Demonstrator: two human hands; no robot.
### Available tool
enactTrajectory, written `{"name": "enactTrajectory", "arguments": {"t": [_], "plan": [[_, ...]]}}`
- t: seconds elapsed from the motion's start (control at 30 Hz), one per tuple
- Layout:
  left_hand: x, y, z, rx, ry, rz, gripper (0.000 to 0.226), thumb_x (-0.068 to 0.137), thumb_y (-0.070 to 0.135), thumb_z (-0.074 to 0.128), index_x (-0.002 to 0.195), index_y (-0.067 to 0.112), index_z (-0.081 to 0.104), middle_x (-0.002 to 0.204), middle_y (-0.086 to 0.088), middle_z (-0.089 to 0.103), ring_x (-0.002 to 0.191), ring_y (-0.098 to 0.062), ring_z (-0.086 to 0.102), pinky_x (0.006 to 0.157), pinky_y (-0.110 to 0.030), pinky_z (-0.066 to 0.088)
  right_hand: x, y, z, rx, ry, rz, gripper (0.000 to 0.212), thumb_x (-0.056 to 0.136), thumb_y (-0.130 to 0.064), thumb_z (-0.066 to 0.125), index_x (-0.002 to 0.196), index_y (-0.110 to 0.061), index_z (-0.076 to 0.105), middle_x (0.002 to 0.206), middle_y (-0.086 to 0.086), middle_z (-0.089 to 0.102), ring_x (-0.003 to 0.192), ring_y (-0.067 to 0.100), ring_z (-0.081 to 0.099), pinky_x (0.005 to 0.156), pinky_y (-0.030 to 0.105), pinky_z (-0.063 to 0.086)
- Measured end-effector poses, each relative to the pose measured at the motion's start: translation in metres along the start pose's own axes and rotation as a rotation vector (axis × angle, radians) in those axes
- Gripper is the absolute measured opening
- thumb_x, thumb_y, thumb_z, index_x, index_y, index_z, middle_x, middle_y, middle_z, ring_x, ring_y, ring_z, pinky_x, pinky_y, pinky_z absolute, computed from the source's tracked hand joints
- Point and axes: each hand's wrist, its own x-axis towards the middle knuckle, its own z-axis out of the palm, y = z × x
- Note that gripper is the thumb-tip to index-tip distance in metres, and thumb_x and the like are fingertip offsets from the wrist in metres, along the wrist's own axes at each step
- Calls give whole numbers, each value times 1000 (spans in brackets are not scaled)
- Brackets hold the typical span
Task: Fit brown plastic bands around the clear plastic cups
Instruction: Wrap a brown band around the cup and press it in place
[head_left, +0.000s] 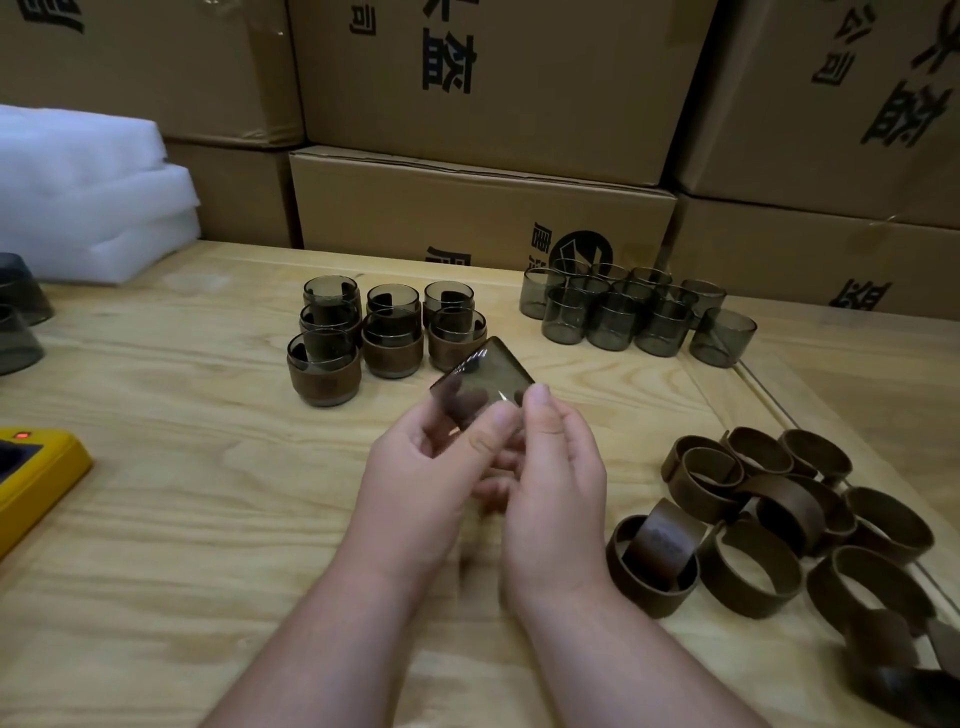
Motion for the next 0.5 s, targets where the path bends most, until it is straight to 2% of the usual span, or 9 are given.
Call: {"name": "enactTrajectory", "arguments": {"t": [0.07, 0.17, 0.23, 0.3, 0.37, 0.43, 0.5], "plan": [[-1, -1, 1, 7, 6, 14, 28, 75, 26, 84, 102, 20, 78, 100, -12, 79, 81, -17, 75, 61, -22, 57, -1, 2, 0, -29, -9, -20, 45, 88, -54, 54, 115, -20, 67, 90, -1, 77, 78, 12, 73, 60, 21, 54], [1, -3, -1, 112, 71, 68, 32, 80, 17, 86, 109, 12, 73, 98, -4, 80, 88, -13, 77, 64, -21, 58, -2, 3, -1, -62, -22, -26, 46, 87, -56, 52, 126, -34, 63, 110, -9, 75, 99, 6, 72, 75, 23, 59], [3, -4, -2, 192, 112, 79, 36, 82, 9, 84, 114, 19, 72, 105, -1, 79, 99, -15, 75, 76, -27, 60, -2, 1, -1, -70, -58, -35, 58, 80, -62, 58, 134, -40, 57, 120, -20, 67, 108, -3, 67, 87, 26, 59], [4, -6, -3, 247, 115, 92, 45, 81, 5, 84, 118, 27, 70, 109, 3, 78, 101, -14, 74, 80, -27, 60, -3, 0, 1, -87, -116, -46, 68, 74, -61, 66, 138, -42, 53, 124, -25, 63, 112, -9, 62, 88, 20, 56], [3, -7, -3, 308, 106, 99, 55, 79, 3, 84, 120, 37, 68, 105, 10, 78, 93, -10, 76, 75, -24, 59, -3, 1, 2, -115, -143, -67, 62, 77, -46, 73, 136, -36, 56, 123, -17, 69, 111, -4, 66, 89, 19, 56], [1, -7, -2, 344, 128, 103, 66, 78, 2, 86, 125, 44, 64, 104, 16, 77, 85, -6, 76, 71, -19, 58, -3, 2, 3, -144, -128, -90, 52, 79, -33, 75, 129, -28, 63, 116, -11, 75, 107, 7, 72, 92, 30, 59], [1, -7, -3, 396, 154, 112, 71, 79, 3, 85, 130, 46, 60, 109, 15, 76, 86, -6, 75, 74, -20, 59, -2, 1, 4, -155, -115, -105, 47, 79, -29, 77, 124, -27, 65, 112, -9, 76, 104, 11, 74, 93, 37, 59]]}}
